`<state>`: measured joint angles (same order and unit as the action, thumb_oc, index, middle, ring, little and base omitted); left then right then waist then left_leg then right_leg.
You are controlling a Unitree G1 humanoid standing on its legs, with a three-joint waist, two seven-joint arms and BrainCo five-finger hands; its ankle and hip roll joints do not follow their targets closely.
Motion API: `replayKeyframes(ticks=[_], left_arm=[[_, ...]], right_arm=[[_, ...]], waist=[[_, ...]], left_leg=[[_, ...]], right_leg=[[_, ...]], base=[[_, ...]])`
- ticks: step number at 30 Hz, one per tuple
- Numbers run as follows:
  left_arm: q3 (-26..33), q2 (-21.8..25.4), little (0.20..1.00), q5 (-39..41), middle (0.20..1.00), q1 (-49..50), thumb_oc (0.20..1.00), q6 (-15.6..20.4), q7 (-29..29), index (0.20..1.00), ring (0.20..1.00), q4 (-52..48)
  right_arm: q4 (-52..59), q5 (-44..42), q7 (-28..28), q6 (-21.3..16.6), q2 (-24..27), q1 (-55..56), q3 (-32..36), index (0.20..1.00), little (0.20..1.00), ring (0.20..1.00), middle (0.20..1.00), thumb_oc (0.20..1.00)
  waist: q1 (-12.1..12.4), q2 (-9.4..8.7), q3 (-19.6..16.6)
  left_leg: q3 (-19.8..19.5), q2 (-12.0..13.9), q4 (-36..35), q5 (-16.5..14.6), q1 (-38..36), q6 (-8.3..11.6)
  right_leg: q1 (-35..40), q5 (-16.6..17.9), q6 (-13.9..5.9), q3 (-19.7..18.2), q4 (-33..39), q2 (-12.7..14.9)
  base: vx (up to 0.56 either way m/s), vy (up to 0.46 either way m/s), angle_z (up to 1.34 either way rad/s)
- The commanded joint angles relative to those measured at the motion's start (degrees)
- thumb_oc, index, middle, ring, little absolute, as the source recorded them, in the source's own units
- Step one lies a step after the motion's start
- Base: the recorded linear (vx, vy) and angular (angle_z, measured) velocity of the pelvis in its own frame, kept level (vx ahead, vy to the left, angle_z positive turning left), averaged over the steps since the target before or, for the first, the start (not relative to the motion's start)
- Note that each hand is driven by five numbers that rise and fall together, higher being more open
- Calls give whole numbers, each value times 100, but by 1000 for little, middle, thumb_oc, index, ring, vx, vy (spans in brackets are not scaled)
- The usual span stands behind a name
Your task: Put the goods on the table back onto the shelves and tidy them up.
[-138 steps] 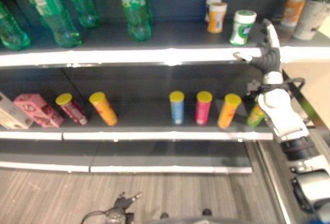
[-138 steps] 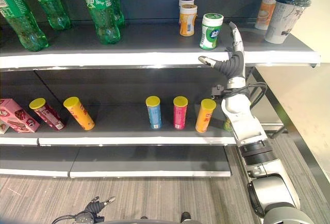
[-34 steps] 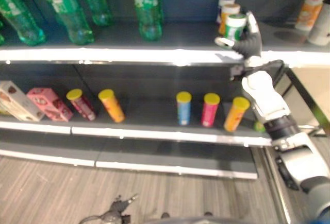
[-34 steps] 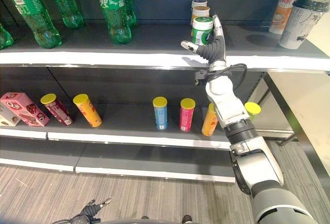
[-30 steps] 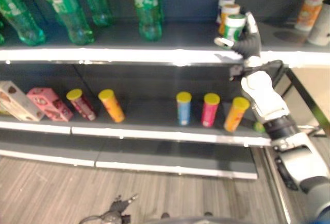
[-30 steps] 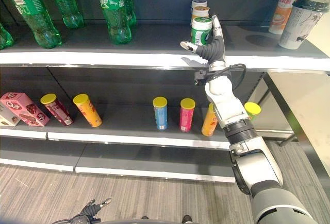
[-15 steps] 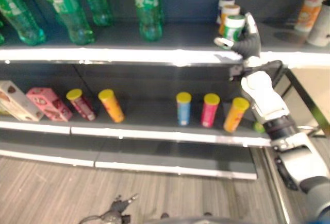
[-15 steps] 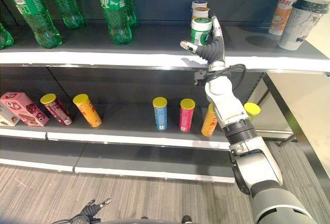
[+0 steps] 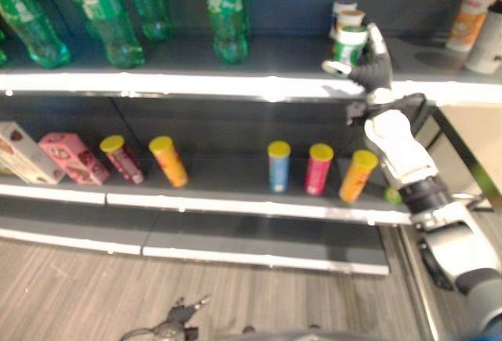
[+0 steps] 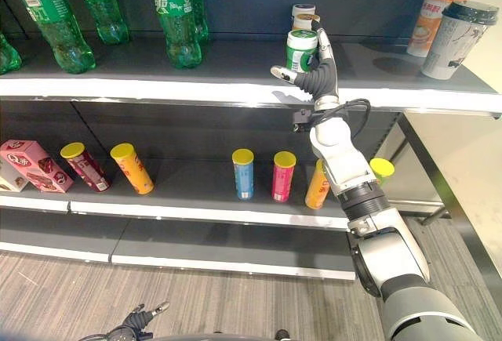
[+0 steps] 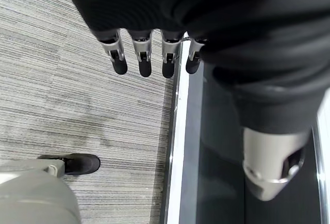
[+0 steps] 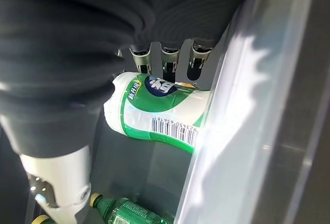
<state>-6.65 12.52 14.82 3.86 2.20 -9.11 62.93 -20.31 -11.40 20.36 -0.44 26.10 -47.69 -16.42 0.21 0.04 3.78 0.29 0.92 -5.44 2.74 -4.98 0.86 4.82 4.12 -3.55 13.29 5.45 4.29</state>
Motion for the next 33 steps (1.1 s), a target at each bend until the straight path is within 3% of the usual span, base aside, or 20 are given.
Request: replayKeyframes(ticks=[1,6,11,18,21,25,29,33], left_arm=[[-83,354,1000,78,1000,-482,1000,53,-127,1000,1000,44],[-46,340,1000,80,1000,-489,1000,68,-158,1000,1000,29],[84,329,1000,-33,1000,-535,1000,113,-177,1000,1000,90],[216,290,1000,-158,1000,-590,1000,123,-191,1000,1000,97],[309,305,1000,-155,1000,-588,1000,133,-132,1000,1000,164],[465,393,1000,-127,1000,-497,1000,202,63,1000,1000,161],[582,470,1000,-204,1000,-385,1000,273,345,1000,1000,66],[546,464,1000,-287,1000,-389,1000,348,486,1000,1000,-31]], right_arm=[[-363,-23,77,-63,-1,-442,-116,1000,1000,1000,1000,1000],[57,481,388,-84,209,-369,138,1000,1000,1000,1000,1000],[1407,1187,622,-354,740,-27,701,1000,1000,1000,1000,1000],[3032,1534,429,-639,1206,968,1455,1000,1000,1000,1000,1000],[3433,945,154,-947,1255,1481,1829,1000,1000,1000,1000,1000],[3683,-292,-706,-1339,1421,2267,2207,1000,1000,1000,1000,1000],[3752,-1124,-1714,-1398,1734,3152,2463,1000,1000,1000,1000,1000],[3652,-1161,-2061,-1328,1832,3684,2594,1000,1000,1000,1000,1000]], waist=[[153,-197,252],[132,-180,266],[55,-176,264],[-90,-241,223],[-178,-279,205],[-268,-355,191],[-344,-427,200],[-479,-461,274]], left_leg=[[166,357,44,-747,-307,415],[167,351,44,-754,-314,404],[187,341,44,-788,-304,384],[284,343,44,-839,-341,356],[364,341,44,-857,-361,352],[483,333,44,-896,-417,340],[636,312,44,-929,-467,310],[797,233,44,-919,-430,197]], right_leg=[[324,-459,-456,55,-53,524],[329,-470,-460,47,-56,517],[276,-474,-496,16,-66,523],[207,-450,-538,-99,-64,525],[174,-431,-558,-175,-60,519],[136,-392,-605,-257,-66,530],[40,-326,-677,-402,-86,554],[-298,-188,-793,-698,-286,627]], base=[[0,0,0],[0,0,0],[0,0,0],[8,16,-3],[7,38,-12],[0,38,-21],[-29,57,-19],[-81,119,-39]])
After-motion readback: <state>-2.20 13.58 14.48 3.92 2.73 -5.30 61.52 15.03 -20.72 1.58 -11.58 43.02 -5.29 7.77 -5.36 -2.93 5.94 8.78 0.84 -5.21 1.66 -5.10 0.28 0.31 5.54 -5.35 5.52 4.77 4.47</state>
